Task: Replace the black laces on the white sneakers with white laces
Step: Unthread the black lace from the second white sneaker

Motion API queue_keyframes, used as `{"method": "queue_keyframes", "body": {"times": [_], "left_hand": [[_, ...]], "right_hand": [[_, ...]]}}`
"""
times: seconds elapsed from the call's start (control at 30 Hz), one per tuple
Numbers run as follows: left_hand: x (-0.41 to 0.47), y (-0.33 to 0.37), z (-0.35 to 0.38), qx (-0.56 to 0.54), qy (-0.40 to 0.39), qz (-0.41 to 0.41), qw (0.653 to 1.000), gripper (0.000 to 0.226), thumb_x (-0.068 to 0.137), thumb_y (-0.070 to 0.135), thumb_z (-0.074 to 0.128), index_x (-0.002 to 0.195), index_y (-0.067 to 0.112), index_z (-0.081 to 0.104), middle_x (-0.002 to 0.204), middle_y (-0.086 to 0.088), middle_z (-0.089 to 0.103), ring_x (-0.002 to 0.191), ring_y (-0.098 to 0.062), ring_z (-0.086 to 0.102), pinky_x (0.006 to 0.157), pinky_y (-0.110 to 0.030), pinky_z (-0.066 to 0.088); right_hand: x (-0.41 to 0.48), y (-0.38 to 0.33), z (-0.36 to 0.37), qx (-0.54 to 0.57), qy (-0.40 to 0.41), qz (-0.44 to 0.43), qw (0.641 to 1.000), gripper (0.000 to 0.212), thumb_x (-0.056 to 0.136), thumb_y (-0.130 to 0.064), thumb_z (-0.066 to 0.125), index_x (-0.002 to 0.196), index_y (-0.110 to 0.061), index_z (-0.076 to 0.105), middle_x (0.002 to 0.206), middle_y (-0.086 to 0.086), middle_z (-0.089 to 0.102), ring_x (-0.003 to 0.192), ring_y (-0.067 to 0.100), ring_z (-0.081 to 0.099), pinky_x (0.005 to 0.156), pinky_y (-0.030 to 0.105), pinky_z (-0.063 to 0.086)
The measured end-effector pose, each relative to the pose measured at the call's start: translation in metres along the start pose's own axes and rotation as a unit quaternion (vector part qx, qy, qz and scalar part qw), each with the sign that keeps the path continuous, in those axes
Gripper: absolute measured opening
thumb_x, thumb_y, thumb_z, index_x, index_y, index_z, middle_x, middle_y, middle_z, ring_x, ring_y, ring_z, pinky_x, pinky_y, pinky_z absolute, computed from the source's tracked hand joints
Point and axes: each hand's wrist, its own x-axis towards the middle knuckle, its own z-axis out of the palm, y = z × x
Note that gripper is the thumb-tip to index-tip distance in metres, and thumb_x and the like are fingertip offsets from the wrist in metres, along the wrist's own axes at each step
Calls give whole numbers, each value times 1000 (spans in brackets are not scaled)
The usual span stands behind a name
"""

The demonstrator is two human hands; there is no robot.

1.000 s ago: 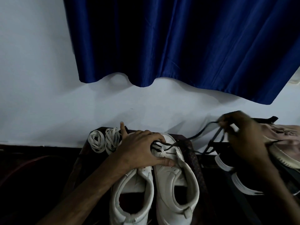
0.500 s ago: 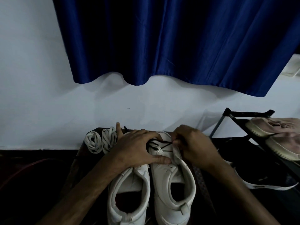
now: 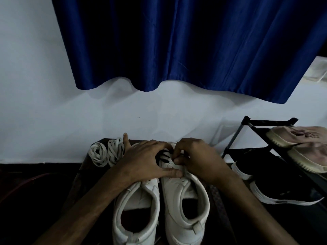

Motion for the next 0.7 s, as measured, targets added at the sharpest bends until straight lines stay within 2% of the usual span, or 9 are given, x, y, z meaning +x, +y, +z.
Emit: {"method": "queue_keyframes", "body": {"times": [0.13,0.3,0.33,0.4,0.43,0.5,0.63,0.7], "left_hand": [[2,0,1,6,-5,-4,1000,97,46,97,38,134,56,38,142,28,44,138,0,31,110,-68,-17],[2,-2,2,4,-4,3,1000,83,53,94,49,126,55,44,138,30,46,137,1,34,108,-68,-20],[2,-2,2,2,-1,3,1000,82,54,94,51,126,55,45,138,29,46,137,0,34,108,-68,-20],[2,-3,2,2,4,-1,1000,84,54,94,50,128,55,43,139,29,46,137,0,34,109,-68,-19],[1,-2,1,4,4,-3,1000,86,54,94,49,130,55,41,140,28,45,138,0,33,109,-68,-19],[1,-2,0,11,-4,-4,1000,90,55,94,45,136,56,35,143,28,43,140,-1,31,109,-68,-18],[1,-1,0,12,-10,-8,1000,92,52,95,41,136,58,34,145,27,41,141,-2,29,109,-68,-17],[1,-1,0,15,-15,-9,1000,93,50,95,40,135,57,36,145,27,41,141,-2,29,109,-68,-18]], "right_hand": [[-11,8,-7,-72,45,7,996,9,83,-24,69,85,-30,63,89,-15,60,91,10,59,73,28,39],[-30,46,-39,-53,190,143,970,15,83,-21,75,78,-31,65,83,-14,64,72,9,60,57,26,42],[-29,47,-39,-47,182,137,972,17,83,-21,76,79,-32,65,85,-14,64,71,8,59,58,28,45],[-21,35,-29,5,133,59,989,16,82,-19,77,89,-31,69,95,-12,62,78,6,60,70,31,52],[-16,26,-22,30,100,13,994,19,81,-18,77,97,-27,71,101,-10,61,84,5,60,77,28,52],[-6,13,-9,15,38,-37,998,21,82,-21,76,103,-26,73,106,-8,60,93,7,59,81,26,50],[1,5,4,-10,32,-10,999,6,83,-24,73,88,-26,70,89,-16,58,86,7,54,77,32,46],[-1,6,4,-40,33,3,999,6,85,-24,69,89,-28,67,92,-15,59,93,10,56,77,31,42]]}}
